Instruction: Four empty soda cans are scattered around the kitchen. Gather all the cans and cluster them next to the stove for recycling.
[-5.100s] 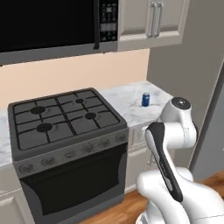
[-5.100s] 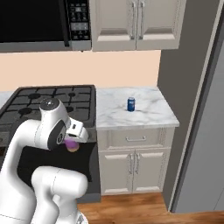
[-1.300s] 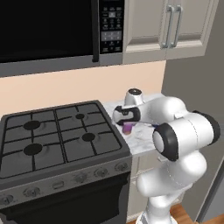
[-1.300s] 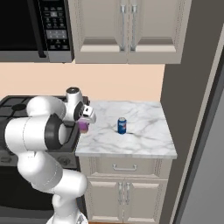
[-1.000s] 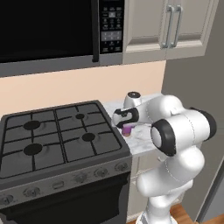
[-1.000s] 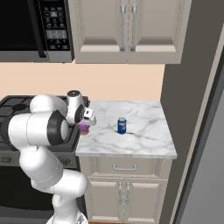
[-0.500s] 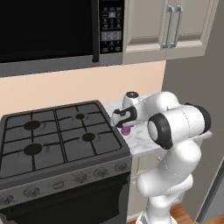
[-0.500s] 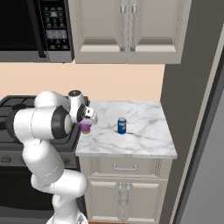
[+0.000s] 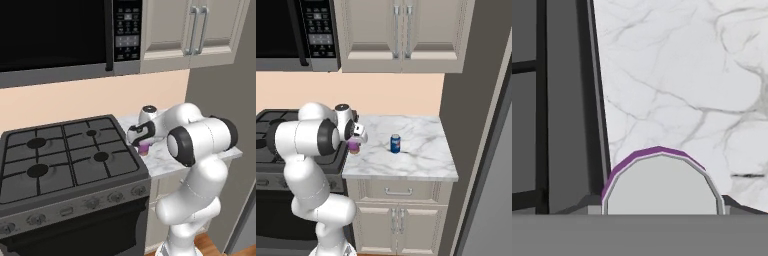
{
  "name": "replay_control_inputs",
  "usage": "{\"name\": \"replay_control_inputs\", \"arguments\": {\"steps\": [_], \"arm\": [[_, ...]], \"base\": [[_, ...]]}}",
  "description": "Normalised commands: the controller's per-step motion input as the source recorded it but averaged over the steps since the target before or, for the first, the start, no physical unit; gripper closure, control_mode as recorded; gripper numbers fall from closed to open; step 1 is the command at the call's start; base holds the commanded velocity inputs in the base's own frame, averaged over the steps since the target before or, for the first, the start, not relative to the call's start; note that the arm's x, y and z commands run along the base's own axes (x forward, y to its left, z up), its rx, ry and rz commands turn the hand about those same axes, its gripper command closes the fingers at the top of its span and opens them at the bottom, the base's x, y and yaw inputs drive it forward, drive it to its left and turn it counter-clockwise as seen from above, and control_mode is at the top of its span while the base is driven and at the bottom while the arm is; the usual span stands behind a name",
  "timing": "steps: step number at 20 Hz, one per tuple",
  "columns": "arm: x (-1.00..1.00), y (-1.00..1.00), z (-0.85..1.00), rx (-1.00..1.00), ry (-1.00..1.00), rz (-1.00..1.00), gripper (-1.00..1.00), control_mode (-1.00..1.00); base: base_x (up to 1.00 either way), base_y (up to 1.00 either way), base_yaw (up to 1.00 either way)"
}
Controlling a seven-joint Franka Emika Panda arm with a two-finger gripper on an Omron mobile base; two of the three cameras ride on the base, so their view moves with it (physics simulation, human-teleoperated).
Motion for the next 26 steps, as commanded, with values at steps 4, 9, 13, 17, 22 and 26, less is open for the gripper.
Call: {"name": "replay_control_inputs", "arguments": {"steps": [4,9,13,17,22,26], "arm": [[0.0,0.0,-0.18,0.0,0.0,0.0,1.0,-1.0],[0.0,0.0,0.0,0.0,0.0,0.0,-1.0,-1.0],[0.0,0.0,0.0,0.0,0.0,0.0,-1.0,-1.0],[0.0,-0.02,0.0,0.0,0.0,0.0,-1.0,-1.0],[0.0,-0.08,0.0,0.0,0.0,0.0,-1.0,-1.0],[0.0,-0.21,0.12,0.0,0.01,0.0,-1.0,-1.0]], "base": [[0.0,0.0,0.0],[0.0,0.0,0.0],[0.0,0.0,0.0],[0.0,0.0,0.0],[0.0,0.0,0.0],[0.0,0.0,0.0]]}}
